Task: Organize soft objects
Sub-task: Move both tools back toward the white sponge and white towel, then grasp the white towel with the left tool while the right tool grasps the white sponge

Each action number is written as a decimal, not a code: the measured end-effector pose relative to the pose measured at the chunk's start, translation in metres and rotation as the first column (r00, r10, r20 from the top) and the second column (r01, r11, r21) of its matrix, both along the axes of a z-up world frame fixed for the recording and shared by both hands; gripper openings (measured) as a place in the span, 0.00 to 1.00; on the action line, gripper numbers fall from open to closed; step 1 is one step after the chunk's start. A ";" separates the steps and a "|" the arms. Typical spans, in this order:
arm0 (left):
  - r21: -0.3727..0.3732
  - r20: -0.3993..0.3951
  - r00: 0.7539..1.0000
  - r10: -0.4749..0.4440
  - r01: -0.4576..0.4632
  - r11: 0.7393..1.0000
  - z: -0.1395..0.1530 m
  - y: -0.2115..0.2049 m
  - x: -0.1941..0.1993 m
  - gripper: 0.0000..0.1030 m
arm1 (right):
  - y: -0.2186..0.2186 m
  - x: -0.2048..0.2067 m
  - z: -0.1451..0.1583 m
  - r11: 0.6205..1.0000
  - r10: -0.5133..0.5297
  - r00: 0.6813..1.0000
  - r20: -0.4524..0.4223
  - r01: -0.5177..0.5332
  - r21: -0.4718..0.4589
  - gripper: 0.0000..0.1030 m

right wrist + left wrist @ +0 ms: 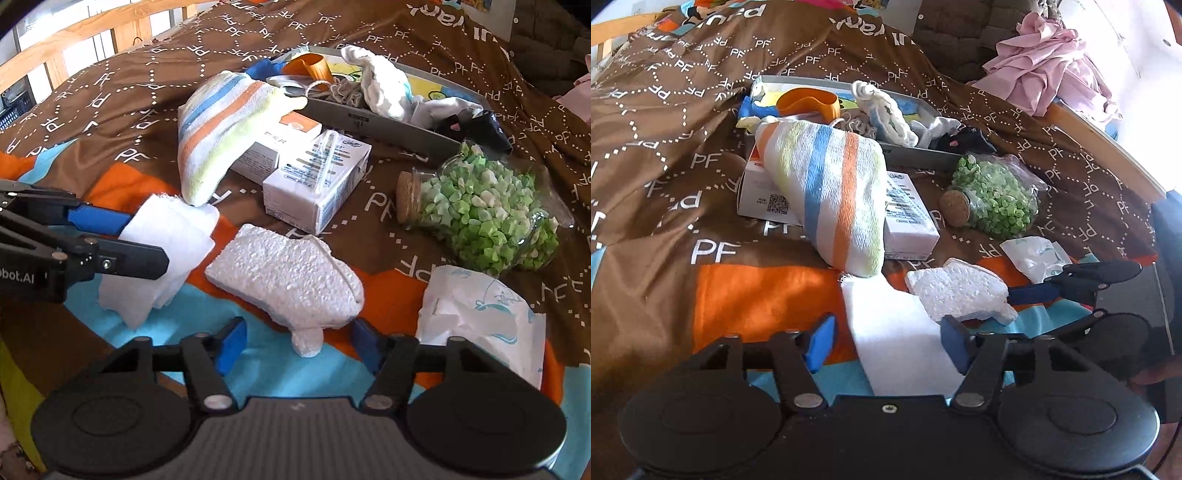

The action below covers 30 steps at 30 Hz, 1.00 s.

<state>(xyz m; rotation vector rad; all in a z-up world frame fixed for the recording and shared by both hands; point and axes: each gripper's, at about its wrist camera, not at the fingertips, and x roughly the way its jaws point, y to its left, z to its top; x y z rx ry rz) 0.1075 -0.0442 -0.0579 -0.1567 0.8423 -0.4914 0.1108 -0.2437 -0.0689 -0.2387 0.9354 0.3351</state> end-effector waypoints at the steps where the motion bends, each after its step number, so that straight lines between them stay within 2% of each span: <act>1: -0.003 -0.003 1.000 0.000 0.000 1.000 0.000 0.000 0.000 0.55 | -0.001 0.000 0.001 1.000 -0.005 1.000 0.002 0.005 -0.002 0.56; 4: 0.008 -0.001 1.000 -0.005 0.005 1.000 -0.001 -0.002 -0.001 0.51 | -0.003 0.001 0.001 1.000 -0.022 1.000 0.002 0.022 -0.005 0.49; 8: 0.015 -0.005 1.000 -0.014 0.014 1.000 -0.001 -0.003 0.000 0.45 | -0.002 0.001 0.001 1.000 -0.021 1.000 0.004 0.022 -0.019 0.48; 9: 0.013 -0.010 1.000 -0.016 0.017 1.000 -0.002 -0.003 0.000 0.42 | -0.001 0.001 0.001 1.000 -0.020 1.000 0.005 0.020 -0.022 0.44; 14: 0.011 -0.023 0.999 -0.029 0.029 1.000 -0.003 -0.004 0.001 0.31 | 0.000 0.000 0.001 0.999 -0.024 1.000 0.007 0.024 -0.025 0.44; 17: 0.017 -0.019 0.998 -0.052 0.052 0.999 -0.003 -0.007 -0.001 0.21 | 0.001 -0.002 0.002 0.999 -0.024 1.000 0.020 0.024 -0.030 0.43; 18: 0.023 -0.014 0.998 -0.061 0.062 0.998 -0.003 -0.009 -0.002 0.14 | 0.002 -0.003 0.003 0.999 -0.023 0.999 0.029 0.024 -0.033 0.43; 19: 0.029 -0.007 0.997 -0.072 0.073 0.997 -0.003 -0.011 -0.004 0.11 | 0.002 -0.004 0.004 0.999 -0.024 0.999 0.037 0.025 -0.036 0.39; 20: 0.033 -0.001 0.997 -0.080 0.080 0.996 -0.003 -0.012 -0.005 0.10 | 0.003 -0.005 0.005 0.999 -0.025 0.999 0.043 0.027 -0.040 0.22; 21: 0.039 0.007 0.996 -0.087 0.087 0.995 -0.003 -0.013 -0.006 0.08 | 0.003 -0.005 0.006 0.999 -0.031 0.998 0.048 0.033 -0.042 0.17; 30: 0.080 0.051 0.992 -0.112 0.107 0.991 -0.002 -0.017 -0.011 0.06 | 0.003 -0.008 0.002 0.998 -0.035 0.999 0.042 0.036 -0.042 0.18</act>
